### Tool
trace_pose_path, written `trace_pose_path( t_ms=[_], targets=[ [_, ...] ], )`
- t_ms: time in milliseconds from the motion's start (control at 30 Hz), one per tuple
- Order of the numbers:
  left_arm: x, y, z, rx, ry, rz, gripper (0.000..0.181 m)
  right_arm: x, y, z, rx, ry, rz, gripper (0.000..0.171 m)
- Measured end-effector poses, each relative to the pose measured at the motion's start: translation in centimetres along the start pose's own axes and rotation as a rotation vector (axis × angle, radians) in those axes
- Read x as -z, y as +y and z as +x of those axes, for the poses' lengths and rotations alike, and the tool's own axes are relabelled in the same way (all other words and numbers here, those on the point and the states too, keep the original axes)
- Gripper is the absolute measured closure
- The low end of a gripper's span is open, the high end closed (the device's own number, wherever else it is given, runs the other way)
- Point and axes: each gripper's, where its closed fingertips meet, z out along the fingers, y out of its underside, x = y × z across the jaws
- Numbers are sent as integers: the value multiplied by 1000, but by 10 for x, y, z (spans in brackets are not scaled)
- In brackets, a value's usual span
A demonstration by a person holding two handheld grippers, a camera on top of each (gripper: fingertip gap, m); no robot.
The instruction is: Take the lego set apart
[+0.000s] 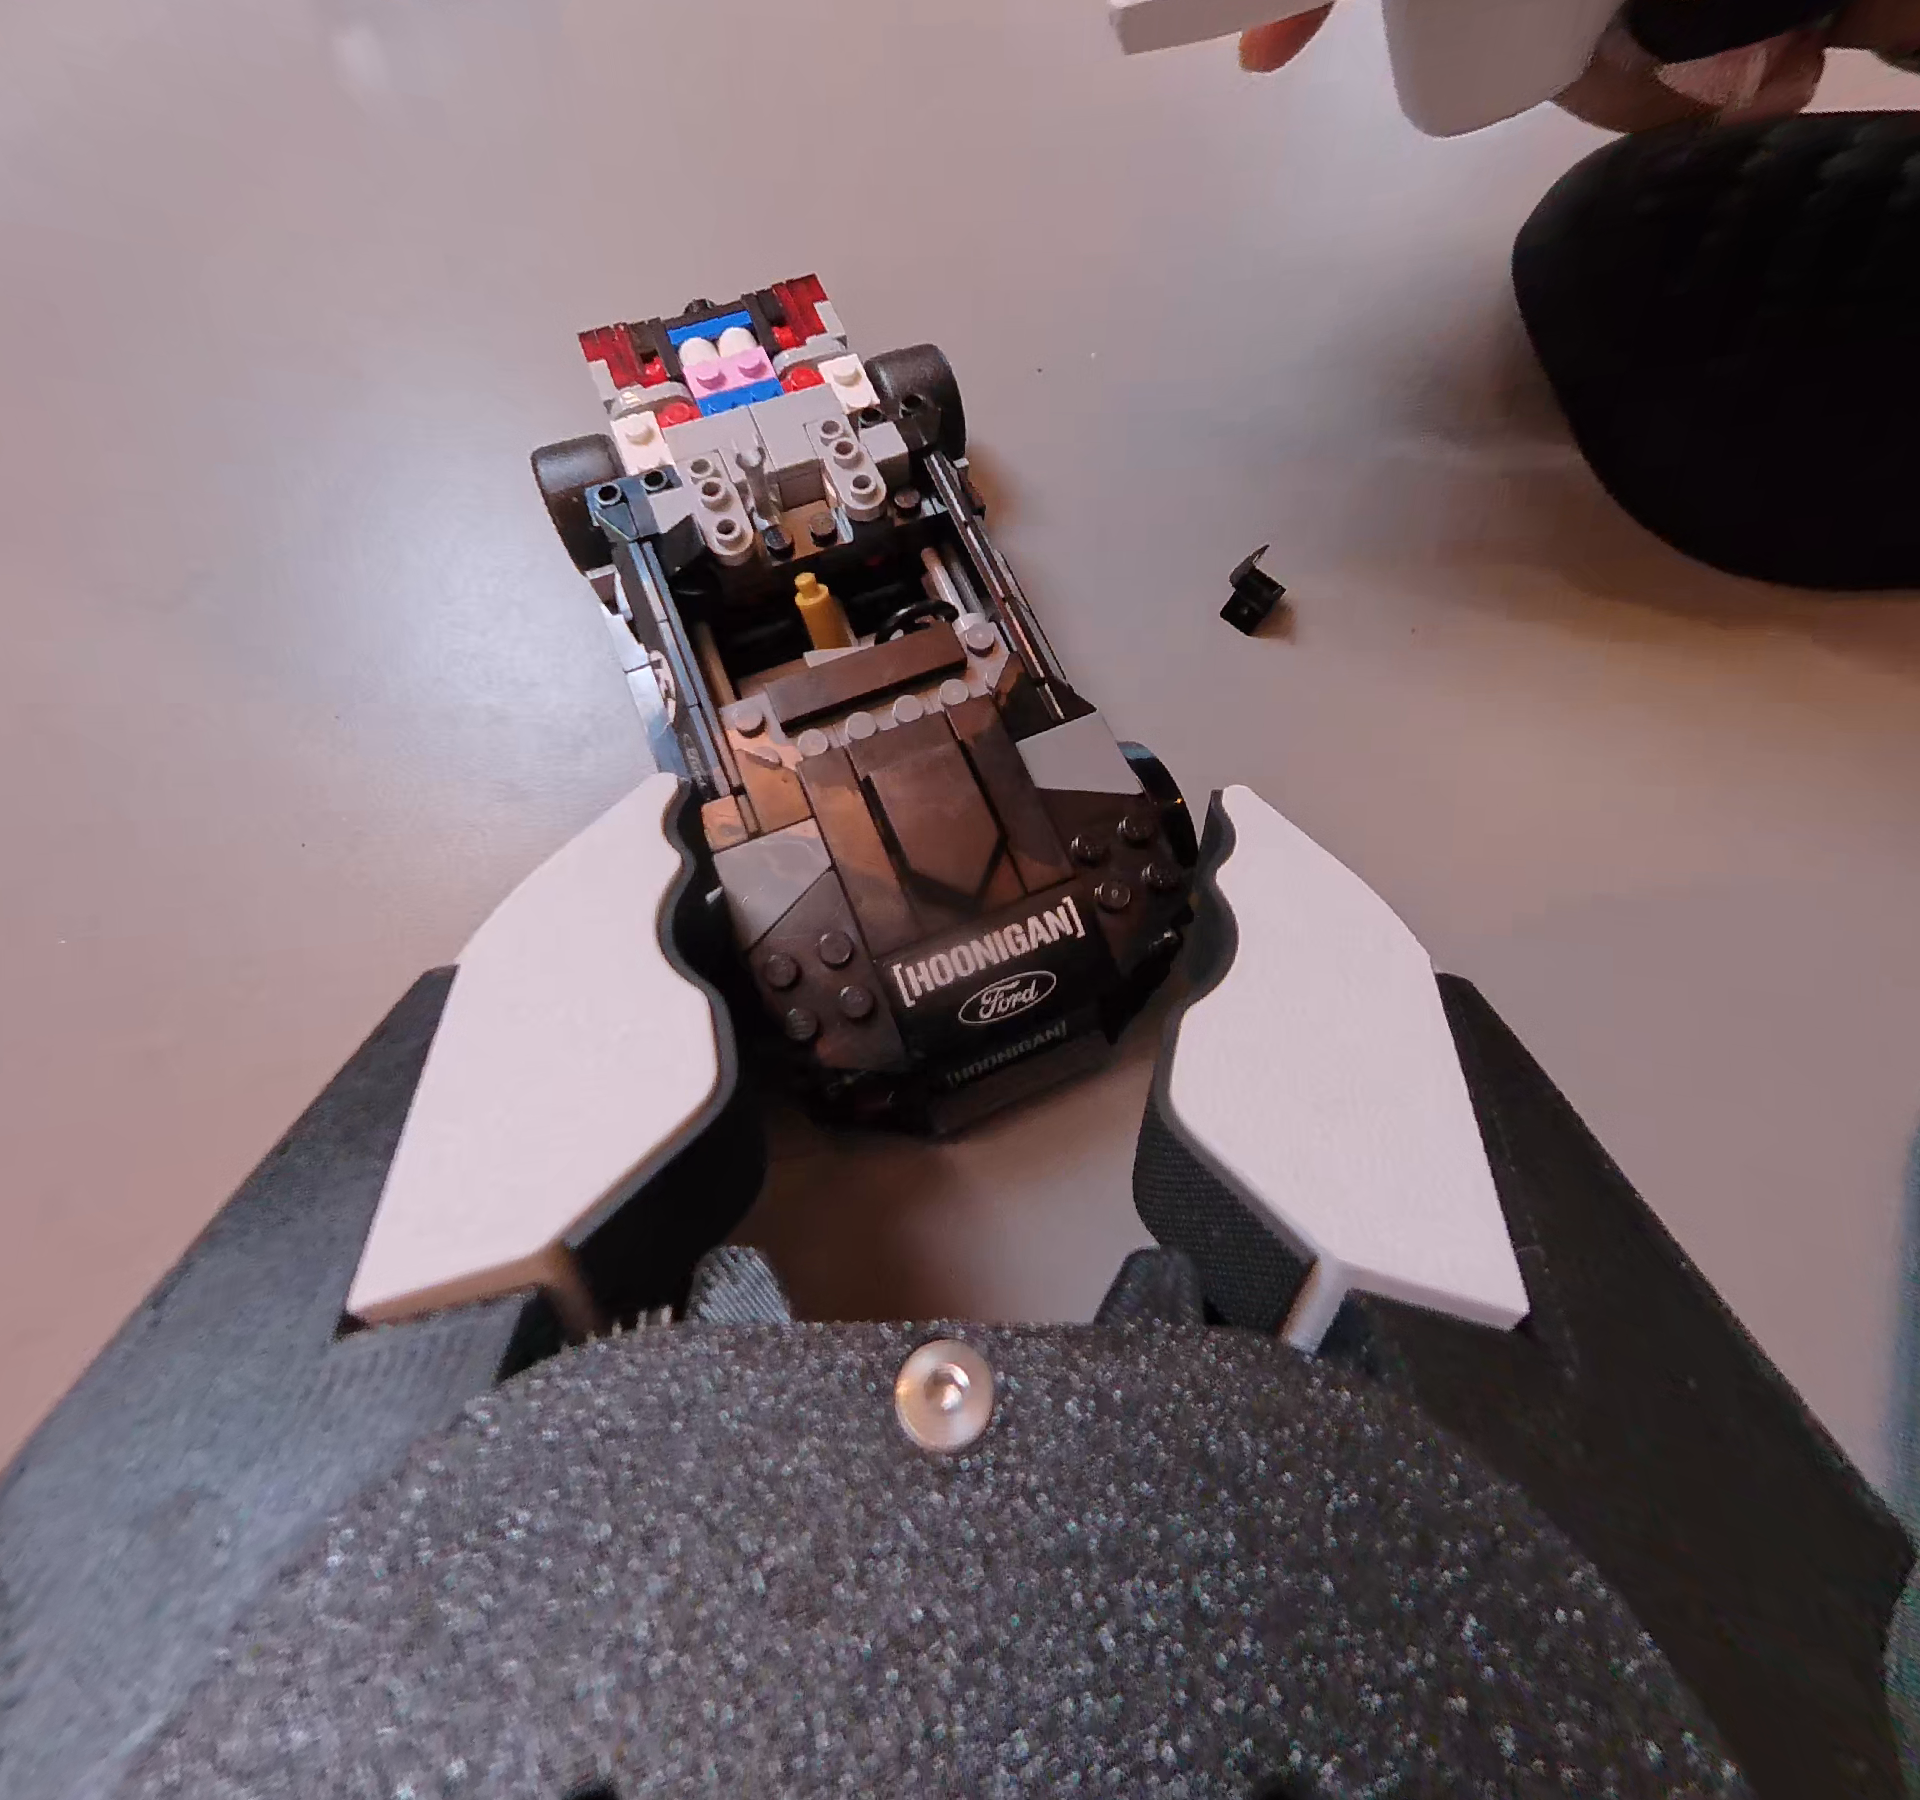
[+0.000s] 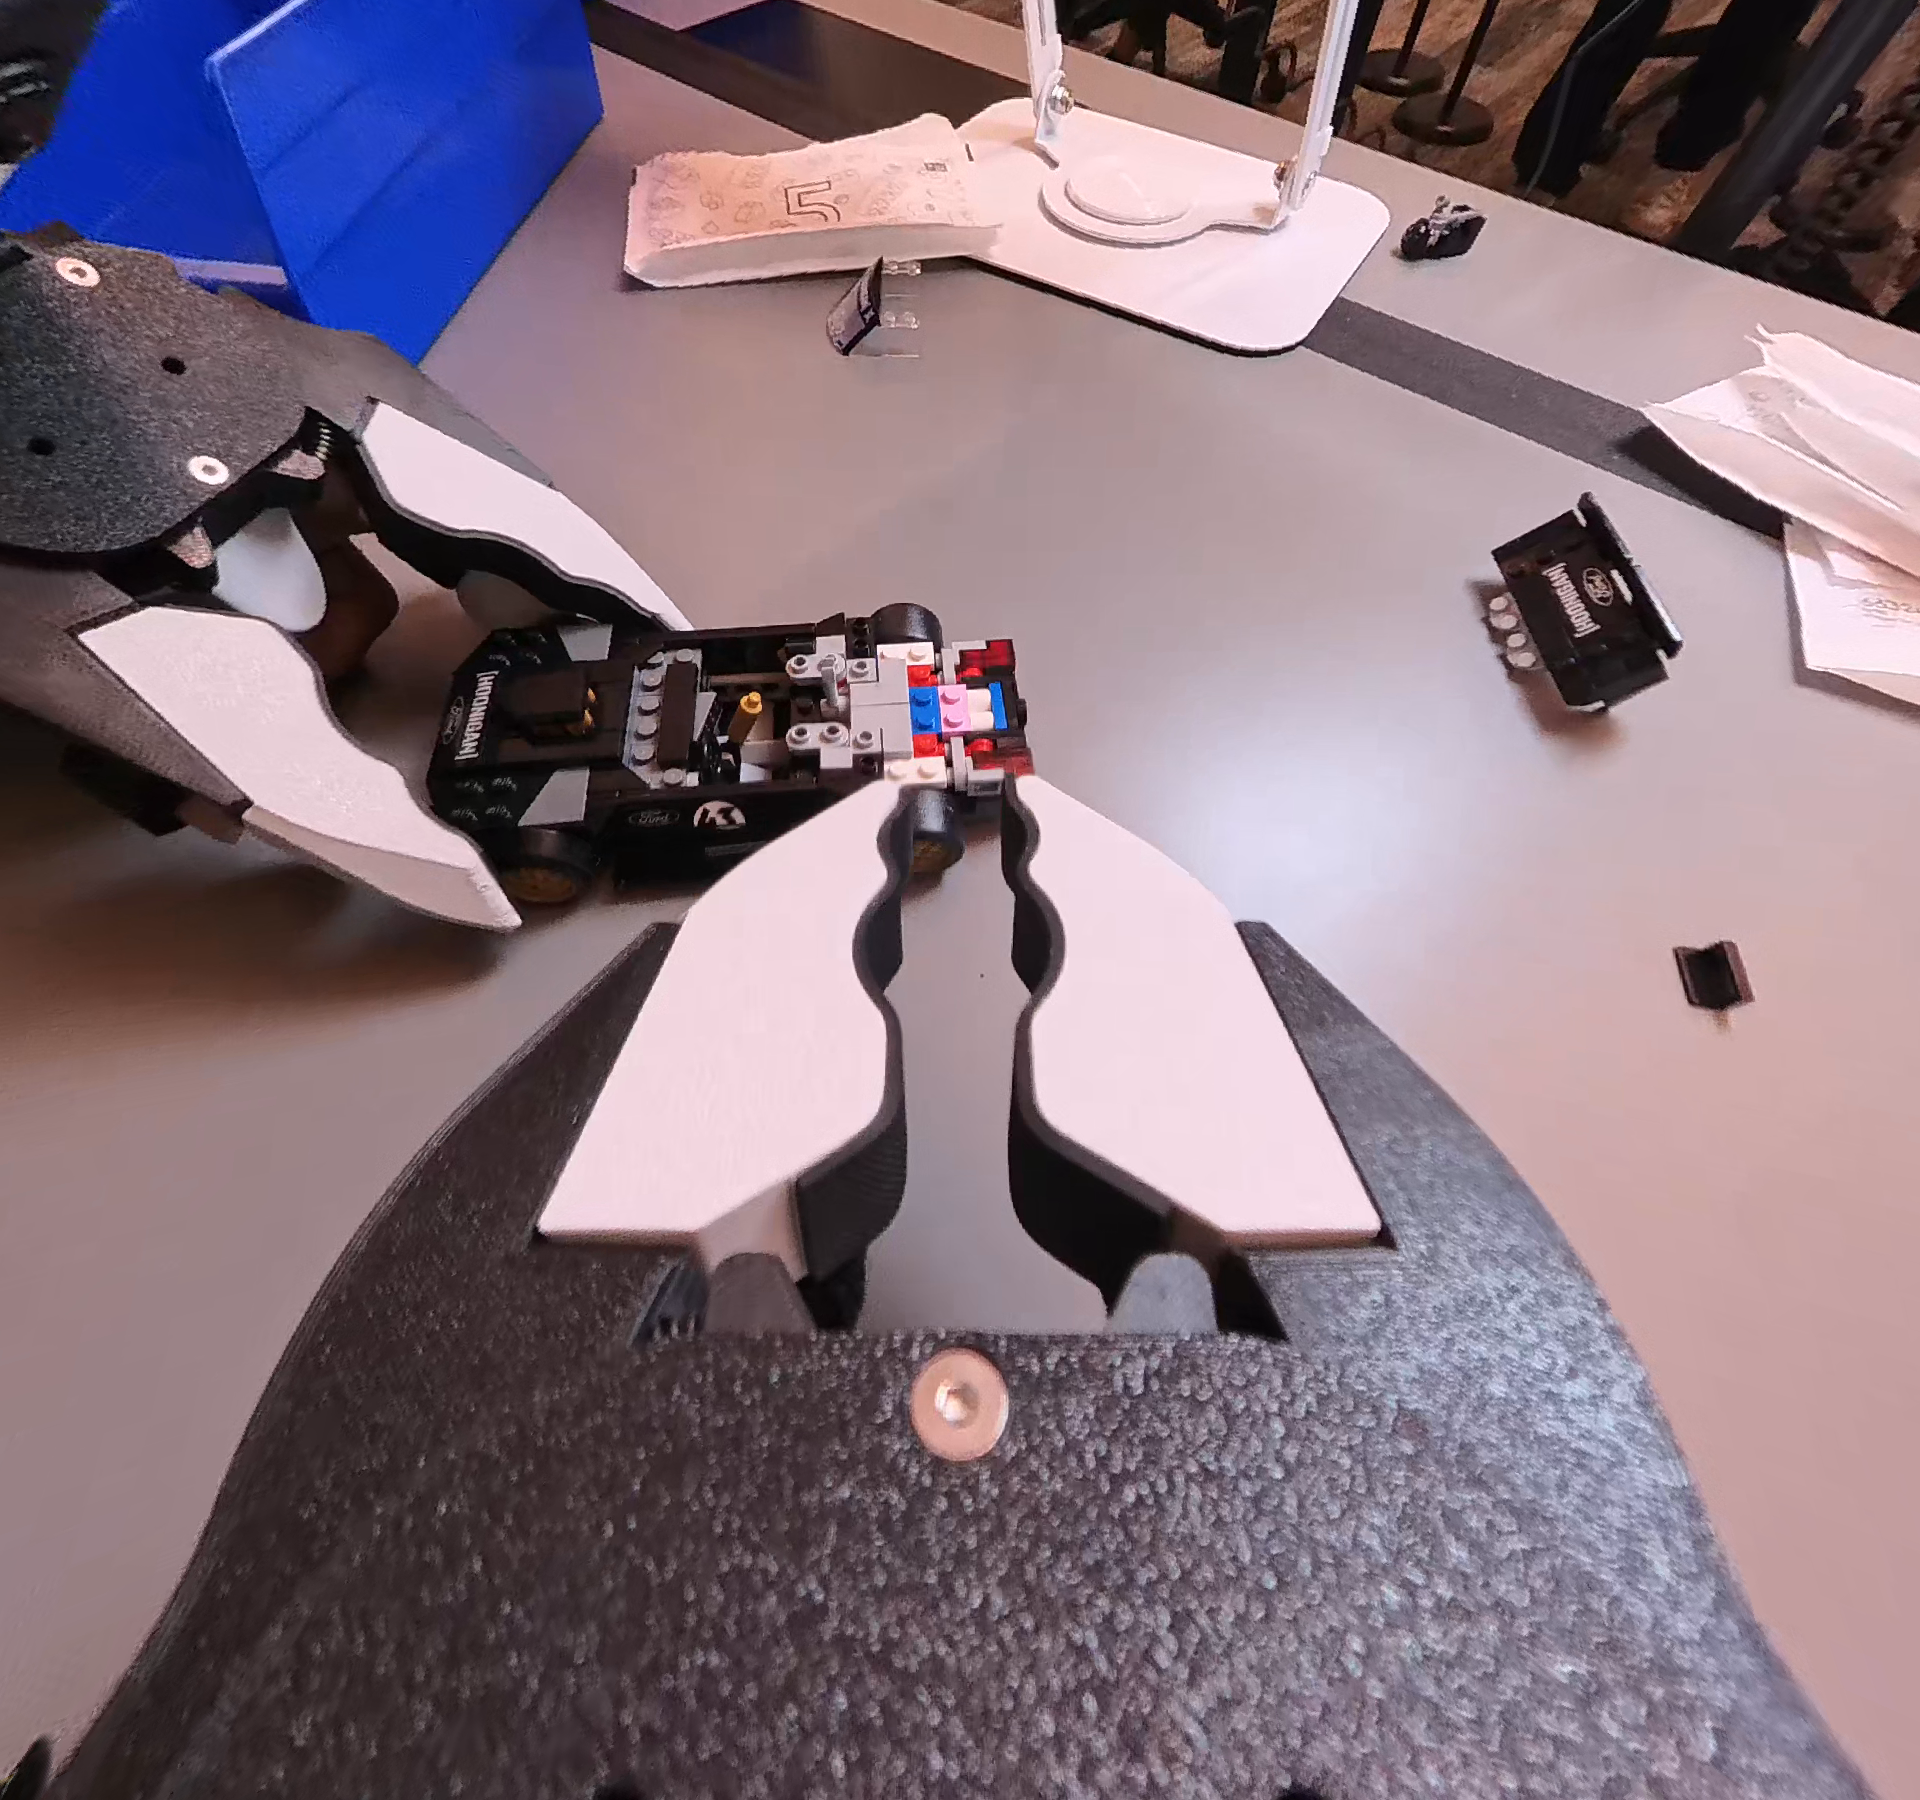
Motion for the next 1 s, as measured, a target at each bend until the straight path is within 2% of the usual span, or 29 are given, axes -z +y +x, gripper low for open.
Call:
trace_pose_path(
  t_ms=[167,267,433,533,633,767,833,933,1000],
  targets=[
    [0,0,0,-1,0,0,92,13,4,-11,22,-26,-14,155],
    [0,0,0,-2,0,0,92,24,19,-37,77,-150,-76,155],
    [1,1,1,-5,1,0,92,67,78,-103,173,-441,-372,155],
    [1,1,1,-7,1,0,92,98,102,-134,187,-521,-513,155],
    [2,1,1,-9,1,0,92,110,116,-153,193,-502,-572,154],
    [3,1,2,-16,4,2,91,107,132,-158,196,-402,-601,152],
    [3,1,4,-29,19,6,84,102,132,-155,201,-347,-570,158],
    [7,2,7,-37,53,4,72,99,131,-156,175,-327,-541,159],
    [16,-3,5,-50,46,17,71,98,128,-152,186,-298,-508,159]
  ],
)
